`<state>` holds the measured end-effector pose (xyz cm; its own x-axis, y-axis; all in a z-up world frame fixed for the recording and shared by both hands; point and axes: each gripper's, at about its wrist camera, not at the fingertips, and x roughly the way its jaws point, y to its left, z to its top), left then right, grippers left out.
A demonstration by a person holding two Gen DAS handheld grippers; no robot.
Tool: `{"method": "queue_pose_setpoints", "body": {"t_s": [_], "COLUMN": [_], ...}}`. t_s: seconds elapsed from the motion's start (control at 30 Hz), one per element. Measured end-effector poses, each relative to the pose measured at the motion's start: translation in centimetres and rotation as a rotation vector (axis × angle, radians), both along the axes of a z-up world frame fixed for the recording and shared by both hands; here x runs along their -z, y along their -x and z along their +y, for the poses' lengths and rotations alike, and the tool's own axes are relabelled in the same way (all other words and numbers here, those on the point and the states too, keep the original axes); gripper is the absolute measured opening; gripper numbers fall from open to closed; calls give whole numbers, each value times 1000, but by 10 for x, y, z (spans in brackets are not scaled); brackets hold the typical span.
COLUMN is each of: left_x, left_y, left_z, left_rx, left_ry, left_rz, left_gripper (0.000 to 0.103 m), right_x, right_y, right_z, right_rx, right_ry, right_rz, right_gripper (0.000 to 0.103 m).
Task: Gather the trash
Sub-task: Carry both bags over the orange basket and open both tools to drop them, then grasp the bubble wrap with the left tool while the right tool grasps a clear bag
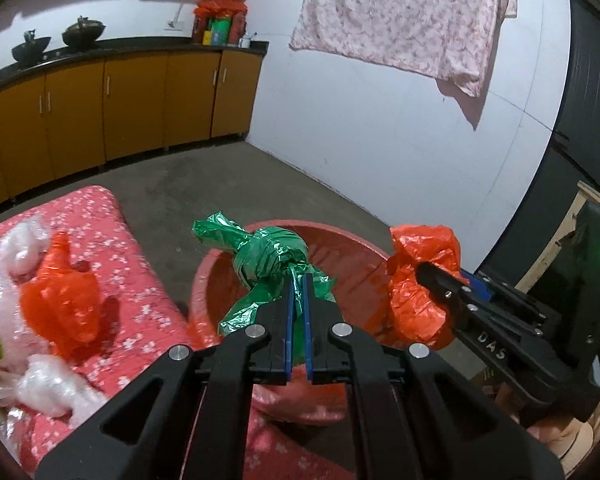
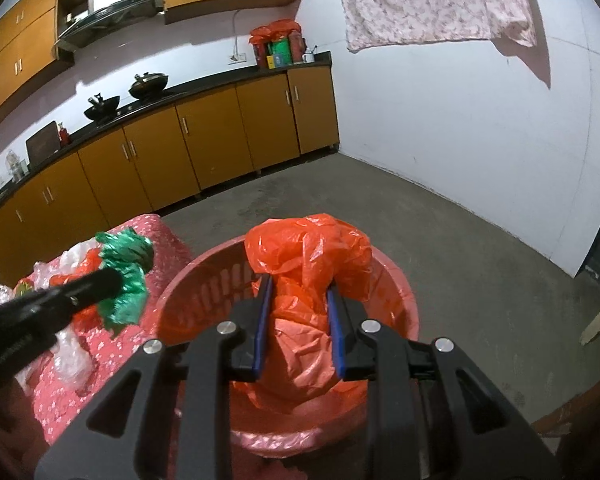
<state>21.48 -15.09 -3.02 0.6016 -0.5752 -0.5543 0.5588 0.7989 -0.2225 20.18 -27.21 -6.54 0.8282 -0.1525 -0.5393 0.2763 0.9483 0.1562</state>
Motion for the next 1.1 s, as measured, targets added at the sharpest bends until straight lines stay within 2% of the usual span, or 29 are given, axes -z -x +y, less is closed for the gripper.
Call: {"method": "queue_pose_setpoints", "body": {"t_s": [0.47, 0.6, 0.63, 0.67, 0.73, 0.77, 0.8, 0.93, 1.0, 1.1], "left_x": [16, 17, 18, 18, 17, 16, 14, 7, 3, -2], "left_y": [-22, -26, -26, -27, -25, -24, -23, -15, -8, 6], "left_z": [-21, -21, -20, -19, -12, -9, -5, 14, 22, 35], "left_rx": [1, -4, -9, -15, -44, -53, -65, -125, -152, -189], "left_ry": [-21, -16, -17, -18, -17, -16, -17, -19, -26, -49], "left_rz": [62, 71, 75, 78, 69, 64, 58, 25, -3, -43], "left_gripper": [4, 7, 14, 27, 44, 48, 50, 73, 82, 92], "right_x": [5, 5, 5, 5, 4, 3, 3, -4, -7, -10], "right_y": [-13, -14, -14, -14, -12, -12, -10, 1, 9, 12], "right_z": [-10, -10, -10, -9, -10, -10, -10, -9, -4, 7], "right_rx": [6, 1, -1, -6, -8, -6, -3, 45, 88, 89], "right_ry": [-38, -34, -34, -36, -36, -35, -33, -3, 47, 105], "right_rz": [-15, -23, -25, -25, -29, -31, -36, -80, -111, -107], "right_gripper": [26, 33, 34, 35, 46, 50, 61, 99, 99, 99]}}
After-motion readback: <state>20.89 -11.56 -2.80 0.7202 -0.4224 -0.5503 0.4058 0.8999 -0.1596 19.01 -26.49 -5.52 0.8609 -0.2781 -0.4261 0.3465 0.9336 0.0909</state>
